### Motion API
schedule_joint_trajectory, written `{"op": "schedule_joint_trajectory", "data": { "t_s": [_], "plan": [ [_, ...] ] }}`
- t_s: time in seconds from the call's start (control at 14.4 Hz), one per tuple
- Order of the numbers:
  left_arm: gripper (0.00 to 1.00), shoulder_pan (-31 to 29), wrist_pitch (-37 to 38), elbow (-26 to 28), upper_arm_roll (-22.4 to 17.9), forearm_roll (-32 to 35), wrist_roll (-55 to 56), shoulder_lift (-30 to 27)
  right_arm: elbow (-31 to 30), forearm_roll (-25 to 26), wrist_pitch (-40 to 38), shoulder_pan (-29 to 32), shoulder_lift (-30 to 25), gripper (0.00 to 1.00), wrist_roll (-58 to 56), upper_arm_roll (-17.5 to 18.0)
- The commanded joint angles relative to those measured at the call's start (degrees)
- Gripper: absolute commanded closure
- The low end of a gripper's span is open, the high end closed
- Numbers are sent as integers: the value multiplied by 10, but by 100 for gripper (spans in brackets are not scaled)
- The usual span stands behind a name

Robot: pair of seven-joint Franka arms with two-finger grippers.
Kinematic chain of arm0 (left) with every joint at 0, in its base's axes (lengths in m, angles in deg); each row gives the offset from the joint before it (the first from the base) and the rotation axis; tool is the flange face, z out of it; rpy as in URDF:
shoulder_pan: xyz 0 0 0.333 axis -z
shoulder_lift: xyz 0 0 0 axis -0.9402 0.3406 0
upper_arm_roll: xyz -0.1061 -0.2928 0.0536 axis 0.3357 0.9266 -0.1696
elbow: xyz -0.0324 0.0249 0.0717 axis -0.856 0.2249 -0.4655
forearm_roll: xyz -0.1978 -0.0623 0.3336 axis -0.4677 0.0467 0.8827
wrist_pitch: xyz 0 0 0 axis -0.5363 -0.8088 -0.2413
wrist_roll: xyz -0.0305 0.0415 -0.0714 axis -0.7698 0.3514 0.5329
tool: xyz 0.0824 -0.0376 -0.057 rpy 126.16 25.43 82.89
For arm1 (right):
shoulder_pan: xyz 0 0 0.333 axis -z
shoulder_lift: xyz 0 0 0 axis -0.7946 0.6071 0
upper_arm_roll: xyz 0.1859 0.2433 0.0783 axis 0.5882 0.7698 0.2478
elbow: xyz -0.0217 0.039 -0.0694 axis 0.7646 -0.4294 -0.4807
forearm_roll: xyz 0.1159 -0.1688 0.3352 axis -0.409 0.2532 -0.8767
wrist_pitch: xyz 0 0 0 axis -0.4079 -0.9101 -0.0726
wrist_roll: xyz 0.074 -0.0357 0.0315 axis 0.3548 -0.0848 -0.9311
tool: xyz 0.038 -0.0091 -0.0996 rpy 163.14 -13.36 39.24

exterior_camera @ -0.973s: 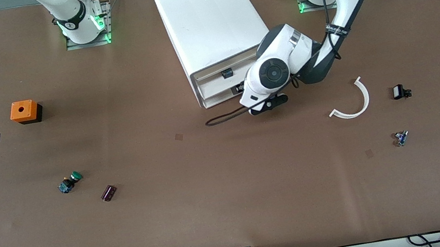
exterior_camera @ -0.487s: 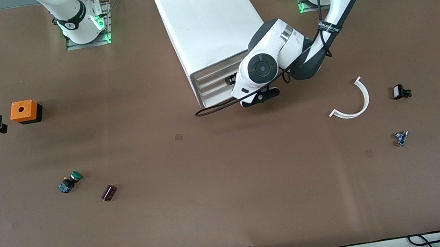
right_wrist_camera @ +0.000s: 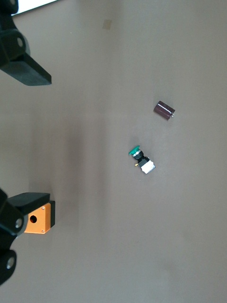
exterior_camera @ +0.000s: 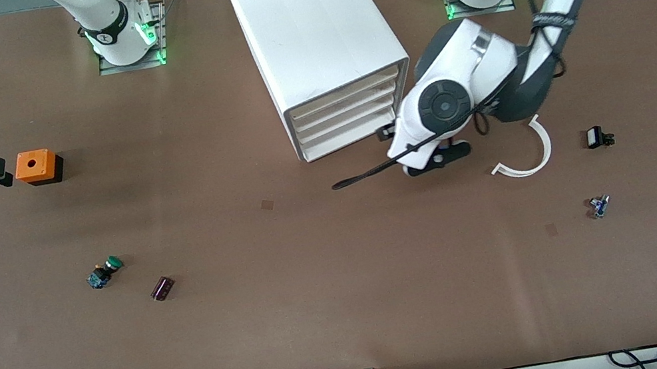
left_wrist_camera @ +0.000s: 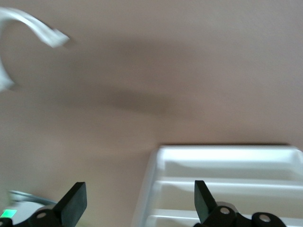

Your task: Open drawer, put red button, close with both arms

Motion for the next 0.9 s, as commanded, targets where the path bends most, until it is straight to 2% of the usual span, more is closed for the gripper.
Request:
{"op": "schedule_joint_trajectory", "data": {
  "t_s": [0.0, 0.21, 0.28, 0.42, 0.49, 0.63, 0.76, 0.83],
  "plan": [
    [0, -39, 72, -54, 4, 45, -106, -24, -56, 8, 24, 5, -44, 0, -2, 5],
    [0, -111, 69, -82, -3, 40, -244, -53, -50, 7, 2, 5, -41, 0, -4, 5],
    [0, -104, 71, -83, -23, 41, -273, -75, -50, 6, 2, 6, -41, 0, -4, 5],
    [0, -83, 67, -76, -94, 14, -311, -121, -50, 6, 5, 6, -39, 0, -2, 5],
    [0, -71, 66, -65, -142, -20, -352, -148, -50, 7, 4, 6, -40, 0, -2, 5],
    [0, -37, 48, -13, -253, -112, -437, -200, -49, 6, 1, 6, -43, 0, -2, 5],
    [0, 17, -15, 71, -339, -131, -506, -265, -48, 6, -5, 6, -43, 0, 0, 5],
    [0, 28, -48, 105, -361, -134, -536, -285, -49, 6, -8, 5, -42, 0, 1, 5]
  ]
}}
